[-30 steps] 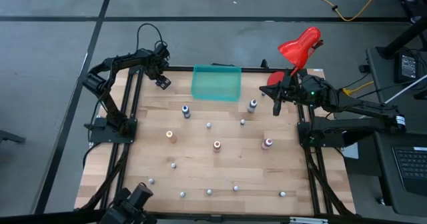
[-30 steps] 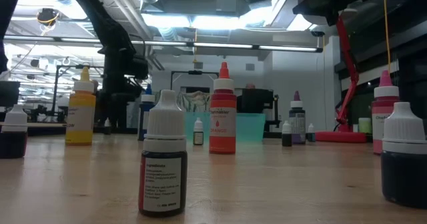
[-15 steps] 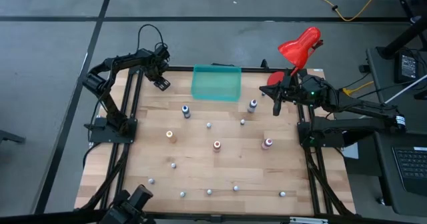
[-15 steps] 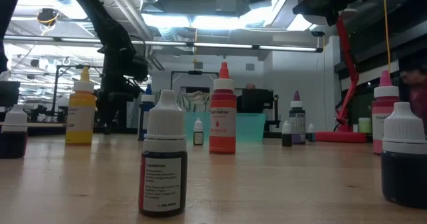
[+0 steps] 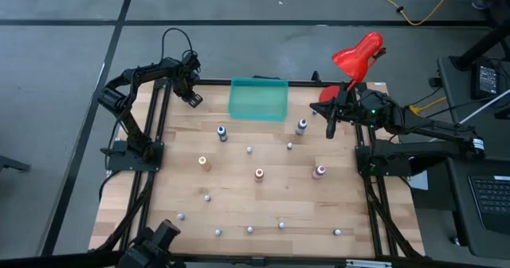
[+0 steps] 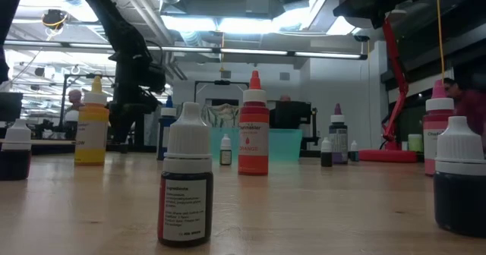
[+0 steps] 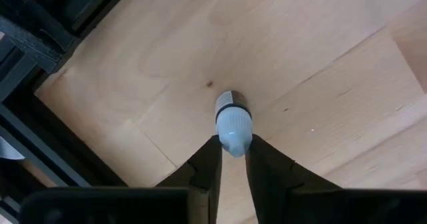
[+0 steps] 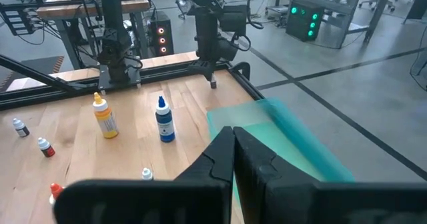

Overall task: Pick & Place food coloring
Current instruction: Put the top left black food coloring bottle into the bin

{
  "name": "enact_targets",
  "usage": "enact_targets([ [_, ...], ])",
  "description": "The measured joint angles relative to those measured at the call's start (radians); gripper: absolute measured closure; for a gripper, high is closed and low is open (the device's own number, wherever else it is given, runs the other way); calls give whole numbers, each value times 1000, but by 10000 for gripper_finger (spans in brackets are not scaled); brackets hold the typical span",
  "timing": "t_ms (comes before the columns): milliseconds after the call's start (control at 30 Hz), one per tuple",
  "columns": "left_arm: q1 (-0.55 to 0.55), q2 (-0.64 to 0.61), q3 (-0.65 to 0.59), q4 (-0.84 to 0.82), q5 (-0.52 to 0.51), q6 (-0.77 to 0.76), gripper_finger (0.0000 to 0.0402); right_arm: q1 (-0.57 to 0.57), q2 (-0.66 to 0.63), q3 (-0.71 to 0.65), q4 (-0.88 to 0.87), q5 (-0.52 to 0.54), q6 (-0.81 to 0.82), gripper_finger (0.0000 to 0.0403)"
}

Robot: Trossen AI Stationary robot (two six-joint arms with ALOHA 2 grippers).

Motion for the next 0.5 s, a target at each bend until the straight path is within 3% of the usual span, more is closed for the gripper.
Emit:
enact_targets([
  [500, -30, 1, 0, 44, -13, 0, 222, 0, 0, 0, 0, -8, 1, 391],
])
